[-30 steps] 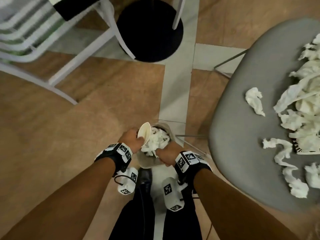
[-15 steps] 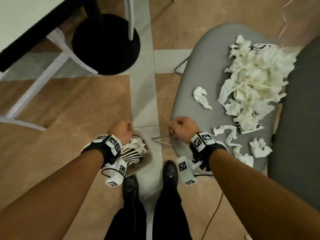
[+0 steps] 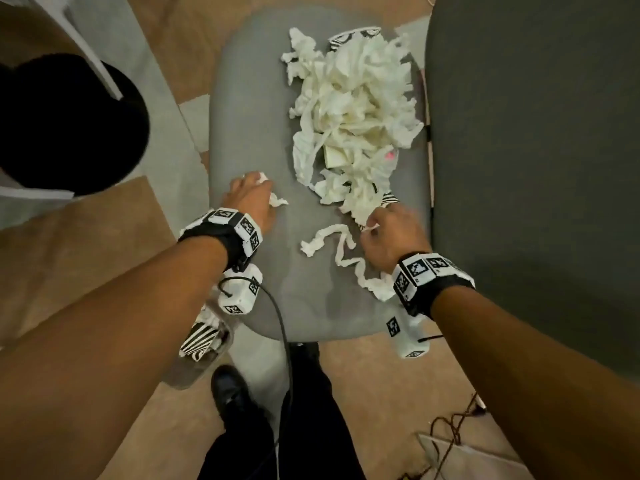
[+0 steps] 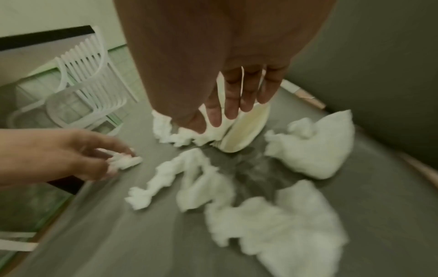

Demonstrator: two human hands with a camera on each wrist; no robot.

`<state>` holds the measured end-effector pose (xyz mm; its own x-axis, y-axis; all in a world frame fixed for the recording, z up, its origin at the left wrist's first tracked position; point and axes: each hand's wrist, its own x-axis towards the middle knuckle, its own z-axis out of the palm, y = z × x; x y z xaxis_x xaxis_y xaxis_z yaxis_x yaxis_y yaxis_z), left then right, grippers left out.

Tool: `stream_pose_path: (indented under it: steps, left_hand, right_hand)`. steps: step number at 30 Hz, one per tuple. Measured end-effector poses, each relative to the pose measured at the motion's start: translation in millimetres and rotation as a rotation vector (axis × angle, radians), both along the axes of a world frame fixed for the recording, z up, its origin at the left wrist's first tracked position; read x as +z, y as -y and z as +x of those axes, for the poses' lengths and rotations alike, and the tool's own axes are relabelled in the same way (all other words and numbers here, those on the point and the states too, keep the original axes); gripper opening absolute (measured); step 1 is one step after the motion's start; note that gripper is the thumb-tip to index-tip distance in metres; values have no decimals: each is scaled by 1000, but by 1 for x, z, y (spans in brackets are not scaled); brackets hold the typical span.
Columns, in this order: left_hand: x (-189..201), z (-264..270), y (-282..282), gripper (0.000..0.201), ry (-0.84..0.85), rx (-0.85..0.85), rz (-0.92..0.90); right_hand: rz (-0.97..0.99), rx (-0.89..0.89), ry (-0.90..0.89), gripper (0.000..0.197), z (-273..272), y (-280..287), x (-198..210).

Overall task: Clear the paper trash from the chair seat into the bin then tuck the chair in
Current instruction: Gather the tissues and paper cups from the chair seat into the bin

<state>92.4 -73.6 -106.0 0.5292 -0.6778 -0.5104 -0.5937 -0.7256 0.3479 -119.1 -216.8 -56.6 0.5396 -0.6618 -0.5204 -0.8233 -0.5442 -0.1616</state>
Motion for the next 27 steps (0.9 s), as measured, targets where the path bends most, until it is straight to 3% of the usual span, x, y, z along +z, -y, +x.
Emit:
stream_pose_path:
  steps: [3,6,8,10,14,17,19,23,27]
  left_hand:
    - [-7,-17,3,22,22,10,-26]
    - [-7,-41,5,22,-56,-8,-156]
    - [-6,-59,9,22,-138,-41,-203]
    - [-6,-75,15,35,-188,-99,-177]
    - [-8,-94,25,80,-177,-286,-128]
    - [-10,-102,18,95,-187,-346,-105]
    - [-12,-105,8,91,-223,-279,-101]
    - [-10,-97,-19,57,-365,45,-169]
    - [2,-80,-60,78,-552,190,-208]
  right_hand:
    - [116,-44,-142,51,-27,18,3]
    - [285,-3,-227,87,-41,19,-3]
    - [297,79,-253,110,-43,12,-10]
    - [238,86,-198,99,-38,2,-17]
    - [232,4,-9,70,-18,-20,-27]
    - [267,-45,84,59,-2,-33,-28]
    - [295,-70,113,47,9,-42,-23]
    - [395,-211,119,33,28,-63,-20]
    - [517,-306,213,37,58,-102,-18]
